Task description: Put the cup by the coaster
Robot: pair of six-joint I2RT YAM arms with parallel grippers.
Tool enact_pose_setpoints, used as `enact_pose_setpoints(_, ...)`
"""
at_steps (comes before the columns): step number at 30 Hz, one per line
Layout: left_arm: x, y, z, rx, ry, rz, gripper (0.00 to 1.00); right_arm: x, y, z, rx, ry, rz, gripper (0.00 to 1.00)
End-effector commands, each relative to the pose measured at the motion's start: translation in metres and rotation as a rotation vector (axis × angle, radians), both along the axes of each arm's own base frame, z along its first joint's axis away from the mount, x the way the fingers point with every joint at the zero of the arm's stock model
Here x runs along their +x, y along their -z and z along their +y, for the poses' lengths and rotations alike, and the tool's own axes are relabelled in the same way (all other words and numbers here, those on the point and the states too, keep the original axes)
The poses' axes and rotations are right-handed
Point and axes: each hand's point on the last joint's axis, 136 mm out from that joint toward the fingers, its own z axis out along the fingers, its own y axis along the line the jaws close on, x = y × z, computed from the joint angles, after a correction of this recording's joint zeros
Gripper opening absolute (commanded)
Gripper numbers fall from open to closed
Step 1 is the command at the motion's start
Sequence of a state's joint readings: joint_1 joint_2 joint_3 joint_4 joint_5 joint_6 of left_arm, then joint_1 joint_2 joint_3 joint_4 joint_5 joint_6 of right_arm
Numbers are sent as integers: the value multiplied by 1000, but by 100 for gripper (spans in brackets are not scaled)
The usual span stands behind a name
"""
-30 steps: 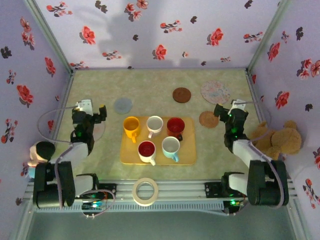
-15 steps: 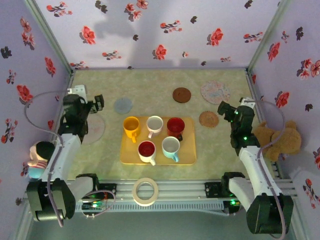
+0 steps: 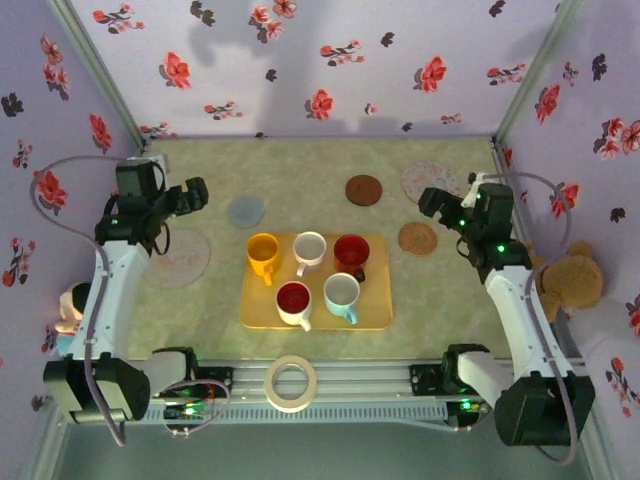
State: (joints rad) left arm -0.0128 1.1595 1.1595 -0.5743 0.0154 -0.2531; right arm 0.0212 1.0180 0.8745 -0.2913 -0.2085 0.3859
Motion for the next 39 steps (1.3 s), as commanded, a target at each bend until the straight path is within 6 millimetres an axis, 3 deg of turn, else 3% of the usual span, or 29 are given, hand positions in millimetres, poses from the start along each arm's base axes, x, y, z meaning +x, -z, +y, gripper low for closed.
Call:
enact_pose_setpoints(1, -15, 14, -13, -71, 16, 136, 100, -3, -13, 25, 39, -126, 9, 99)
enact_pose_setpoints(9, -11, 23, -30, -102, 45, 260, 100, 5, -21, 46, 4, -205, 75, 99)
enact_pose_setpoints(16, -7, 51, -35, -57, 61, 419, 96, 14, -22, 64, 19, -232, 108, 100)
enact_pose_setpoints(23, 14, 67, -42, -52, 72, 439, 88, 18, -16, 85, 39, -268, 123, 100)
enact_pose_setpoints(29, 39, 82, -54, -46, 101, 445, 75, 22, -8, 100, 39, -289, 149, 100)
enact_pose_setpoints(39, 48, 111, -52, -9, 75, 545, 73, 28, 2, 121, 12, -321, 172, 100)
